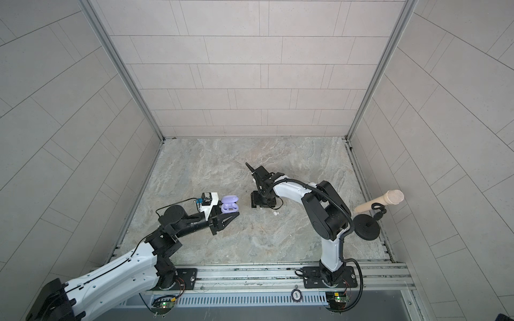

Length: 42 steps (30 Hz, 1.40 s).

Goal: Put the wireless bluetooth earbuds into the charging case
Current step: 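Lower the right gripper and close it on the lilac earbud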

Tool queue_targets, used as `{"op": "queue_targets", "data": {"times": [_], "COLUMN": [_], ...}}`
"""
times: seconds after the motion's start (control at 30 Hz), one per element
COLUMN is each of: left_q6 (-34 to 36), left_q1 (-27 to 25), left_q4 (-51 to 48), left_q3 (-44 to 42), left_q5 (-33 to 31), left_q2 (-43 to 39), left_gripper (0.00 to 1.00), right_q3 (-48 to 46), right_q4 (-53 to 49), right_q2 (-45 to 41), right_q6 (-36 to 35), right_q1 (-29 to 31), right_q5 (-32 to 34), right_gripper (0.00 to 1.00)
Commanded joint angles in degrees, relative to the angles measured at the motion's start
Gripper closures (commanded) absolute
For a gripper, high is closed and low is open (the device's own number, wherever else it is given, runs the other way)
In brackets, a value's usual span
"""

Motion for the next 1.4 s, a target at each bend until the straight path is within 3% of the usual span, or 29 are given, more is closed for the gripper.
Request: {"op": "queue_targets", "data": {"times": [0.0,0.37,0.63,0.97,1.37], "left_q6": [0.2,0.3,0.2,-0.9,-1.2], "left_q1": [0.2,0.2,0.2,0.2,0.2], "left_q4": [0.0,-0.4,-0.5,-0.5,-0.6], "left_q3": [0.1,0.1,0.1,-0.4,-1.1], "left_q5": [0.2,0.1,0.1,0.1,-0.3], "left_q2": [-1.0,-1.4,-1.8,-2.7,-3.8], "left_gripper": [0.92,0.92,0.91,0.91,0.91], "right_q3": [1.6,3.3,4.1,0.8,4.2], "right_q4": [-1.0,-1.0,-4.1,1.1,0.2], "right_q2": [-1.4,-0.3,-0.9,-0.1,4.4], "right_q6": [0.8,1.1,0.8,10.8,11.7], "right_q1": [0.5,1.4,1.7,3.0,4.4], "right_q5": [0.2,-0.9,4.0,8.2,6.9], "right_gripper": [0.36,0.36,0.36,0.45,0.45]}}
